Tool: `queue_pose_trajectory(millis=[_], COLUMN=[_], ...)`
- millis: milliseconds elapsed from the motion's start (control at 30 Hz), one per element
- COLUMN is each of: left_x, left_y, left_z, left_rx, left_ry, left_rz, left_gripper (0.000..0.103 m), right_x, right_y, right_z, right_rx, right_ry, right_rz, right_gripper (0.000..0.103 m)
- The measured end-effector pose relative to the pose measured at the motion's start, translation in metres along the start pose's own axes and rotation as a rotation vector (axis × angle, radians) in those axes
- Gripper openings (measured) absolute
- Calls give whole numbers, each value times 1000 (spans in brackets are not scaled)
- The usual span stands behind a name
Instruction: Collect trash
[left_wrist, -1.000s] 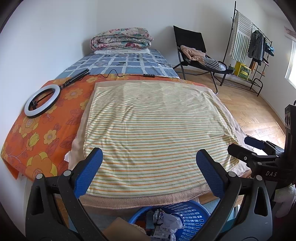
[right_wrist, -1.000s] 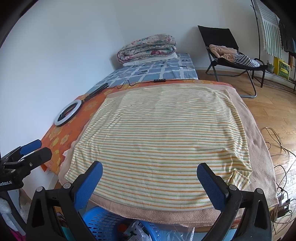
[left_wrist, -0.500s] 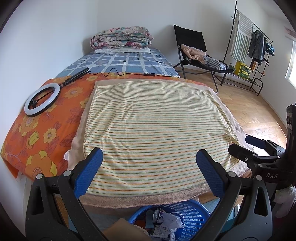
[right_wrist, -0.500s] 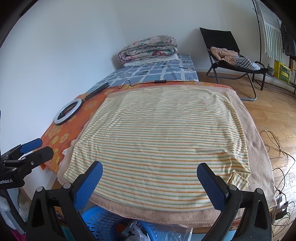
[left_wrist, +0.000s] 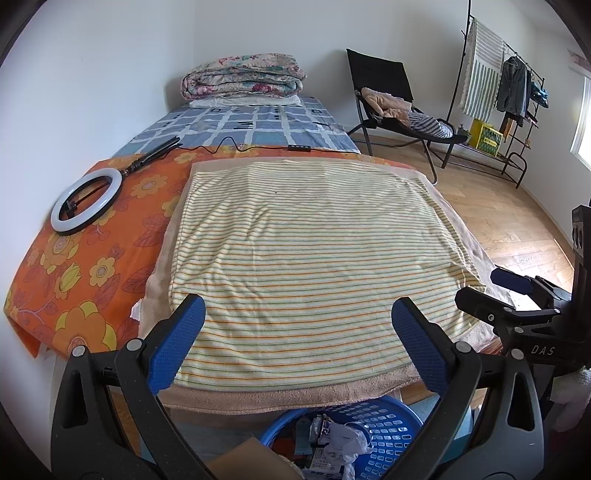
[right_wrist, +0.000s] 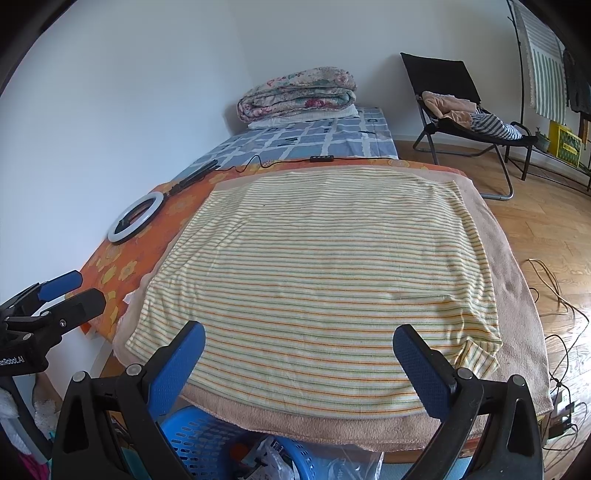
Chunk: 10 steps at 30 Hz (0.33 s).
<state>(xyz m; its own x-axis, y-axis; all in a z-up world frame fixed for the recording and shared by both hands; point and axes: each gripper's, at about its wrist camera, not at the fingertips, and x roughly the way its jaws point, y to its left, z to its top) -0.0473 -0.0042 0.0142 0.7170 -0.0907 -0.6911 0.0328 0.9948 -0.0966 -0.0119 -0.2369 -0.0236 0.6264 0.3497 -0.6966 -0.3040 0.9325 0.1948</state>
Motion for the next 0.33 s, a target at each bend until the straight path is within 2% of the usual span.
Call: queue_pose_trajectory(millis=[333], left_x=[0], left_y=[3], left_z=[1], left_rx=[13], left_ry=[-14], left_rz=[16], left_gripper=[102], right_x=[2], right_y=[-1], right_z=[-1], right_rx=[-3], right_ry=[6], right_rz=[-6], right_gripper=[103])
